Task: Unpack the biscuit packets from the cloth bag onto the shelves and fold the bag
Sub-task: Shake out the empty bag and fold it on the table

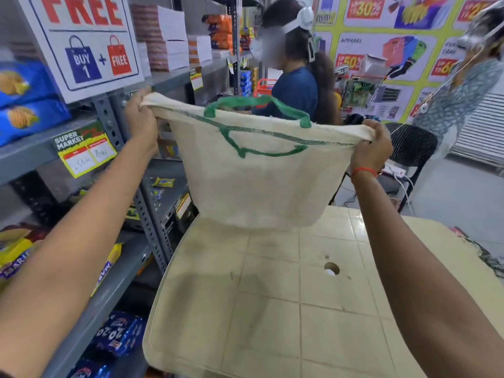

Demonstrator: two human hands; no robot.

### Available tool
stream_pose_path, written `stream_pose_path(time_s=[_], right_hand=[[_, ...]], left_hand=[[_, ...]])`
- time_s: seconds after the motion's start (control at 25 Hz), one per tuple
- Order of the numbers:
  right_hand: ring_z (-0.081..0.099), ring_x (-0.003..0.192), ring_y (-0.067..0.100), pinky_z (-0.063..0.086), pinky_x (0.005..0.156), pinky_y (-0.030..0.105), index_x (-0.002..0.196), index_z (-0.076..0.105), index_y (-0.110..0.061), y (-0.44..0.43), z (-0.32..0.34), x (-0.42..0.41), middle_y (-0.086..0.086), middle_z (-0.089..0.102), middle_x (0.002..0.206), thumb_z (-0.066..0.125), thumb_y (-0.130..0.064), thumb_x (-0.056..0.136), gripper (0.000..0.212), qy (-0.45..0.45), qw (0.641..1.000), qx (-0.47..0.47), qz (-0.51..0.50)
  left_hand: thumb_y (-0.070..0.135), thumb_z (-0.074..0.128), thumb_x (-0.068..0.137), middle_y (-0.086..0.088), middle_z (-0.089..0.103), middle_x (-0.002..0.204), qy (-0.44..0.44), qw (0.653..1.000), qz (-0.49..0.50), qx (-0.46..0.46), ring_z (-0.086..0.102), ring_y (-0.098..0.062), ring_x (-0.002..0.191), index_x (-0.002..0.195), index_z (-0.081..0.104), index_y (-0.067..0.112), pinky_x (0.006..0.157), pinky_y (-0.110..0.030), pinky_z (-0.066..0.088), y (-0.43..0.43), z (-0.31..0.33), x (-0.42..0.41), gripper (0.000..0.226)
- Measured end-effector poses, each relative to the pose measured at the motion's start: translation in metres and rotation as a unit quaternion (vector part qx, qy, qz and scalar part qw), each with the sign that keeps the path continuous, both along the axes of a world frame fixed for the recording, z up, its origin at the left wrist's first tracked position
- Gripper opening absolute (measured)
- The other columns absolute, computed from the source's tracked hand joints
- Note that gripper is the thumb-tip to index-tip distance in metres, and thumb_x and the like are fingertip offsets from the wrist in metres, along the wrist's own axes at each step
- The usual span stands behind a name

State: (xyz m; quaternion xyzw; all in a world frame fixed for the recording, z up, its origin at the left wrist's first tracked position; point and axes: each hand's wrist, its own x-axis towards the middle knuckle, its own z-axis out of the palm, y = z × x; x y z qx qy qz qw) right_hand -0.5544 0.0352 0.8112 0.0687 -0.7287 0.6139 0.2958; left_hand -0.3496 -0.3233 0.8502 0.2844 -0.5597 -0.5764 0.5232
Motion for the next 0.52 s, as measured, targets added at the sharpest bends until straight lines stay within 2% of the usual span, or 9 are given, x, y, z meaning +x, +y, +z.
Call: stream_pose_path(time_s=[0.04,0.08,0.12,0.2,0.24,0.28,0.36,0.44,0.52], right_hand=[[0.057,0.111,0.022,0.044,0.101,0.027,0.104,0.071,-0.008,0.0,-0.001,0.002,0.012,0.066,0.117,0.034,0.012,0.066,0.056,0.02,1.0,-0.006,0.003],[0.055,0.112,0.025,0.043,0.101,0.029,0.102,0.072,-0.007,0.003,-0.005,0.003,0.013,0.066,0.116,0.034,0.012,0.066,0.056,0.022,1.0,0.012,0.001],[0.055,0.112,0.028,0.042,0.1,0.03,0.102,0.073,-0.007,0.007,-0.014,0.003,0.015,0.066,0.115,0.035,0.011,0.067,0.055,0.005,0.999,0.046,-0.005],[0.057,0.112,0.036,0.045,0.098,0.035,0.106,0.072,-0.005,0.022,-0.041,0.002,0.021,0.068,0.113,0.039,0.009,0.073,0.049,-0.082,0.989,0.127,0.004],[0.059,0.112,0.038,0.046,0.098,0.038,0.11,0.07,-0.004,0.031,-0.057,0.0,0.025,0.067,0.115,0.044,0.007,0.077,0.044,-0.143,0.972,0.188,0.017],[0.059,0.113,0.039,0.046,0.098,0.04,0.114,0.068,-0.002,0.041,-0.075,-0.001,0.027,0.065,0.117,0.049,0.004,0.082,0.038,-0.206,0.94,0.271,0.041],[0.058,0.111,0.039,0.049,0.095,0.044,0.114,0.064,0.003,0.058,-0.111,0.0,0.024,0.063,0.118,0.056,-0.006,0.089,0.027,-0.333,0.835,0.419,0.126],[0.06,0.092,0.037,0.056,0.084,0.047,0.099,0.064,0.003,0.072,-0.144,0.008,0.02,0.061,0.102,0.059,-0.014,0.089,0.02,-0.43,0.745,0.467,0.204],[0.06,0.079,0.033,0.059,0.075,0.046,0.091,0.064,0.0,0.086,-0.173,0.017,0.018,0.06,0.091,0.057,-0.011,0.088,0.014,-0.479,0.687,0.495,0.232]], left_hand=[[-0.003,0.029,0.088,-0.007,0.062,0.11,0.001,0.999,0.026,-0.029,0.06,-0.022,0.099,0.106,0.065,0.024,0.085,-0.038,0.055,0.001,-0.003,0.005,0.048],[-0.004,0.03,0.085,-0.007,0.063,0.114,-0.038,0.995,0.05,-0.074,0.06,-0.022,0.104,0.107,0.067,0.022,0.088,-0.036,0.054,0.002,-0.01,0.011,0.05],[-0.004,0.032,0.084,-0.008,0.065,0.117,-0.127,0.98,0.077,-0.135,0.06,-0.025,0.108,0.108,0.069,0.02,0.087,-0.031,0.052,0.004,-0.023,0.017,0.05],[-0.003,0.041,0.086,-0.011,0.068,0.118,-0.374,0.89,0.082,-0.248,0.062,-0.031,0.105,0.107,0.072,0.017,0.078,-0.028,0.045,0.008,-0.059,0.032,0.042],[-0.003,0.046,0.087,-0.013,0.069,0.116,-0.471,0.843,0.043,-0.258,0.064,-0.033,0.101,0.107,0.073,0.015,0.074,-0.03,0.046,0.012,-0.078,0.039,0.038],[-0.005,0.049,0.087,-0.014,0.07,0.112,-0.54,0.806,-0.015,-0.241,0.065,-0.033,0.095,0.106,0.073,0.011,0.069,-0.029,0.05,0.017,-0.099,0.046,0.034],[-0.007,0.053,0.086,-0.017,0.07,0.093,-0.63,0.739,-0.152,-0.185,0.067,-0.025,0.07,0.099,0.071,0.004,0.05,-0.022,0.052,0.029,-0.139,0.064,0.025],[-0.011,0.05,0.085,-0.015,0.064,0.067,-0.679,0.675,-0.258,-0.128,0.059,-0.013,0.042,0.083,0.065,0.004,0.034,-0.018,0.046,0.04,-0.177,0.084,0.021],[-0.015,0.051,0.083,-0.011,0.061,0.062,-0.714,0.613,-0.329,-0.082,0.06,-0.012,0.043,0.082,0.063,-0.001,0.038,-0.019,0.049,0.048,-0.212,0.099,0.019]])
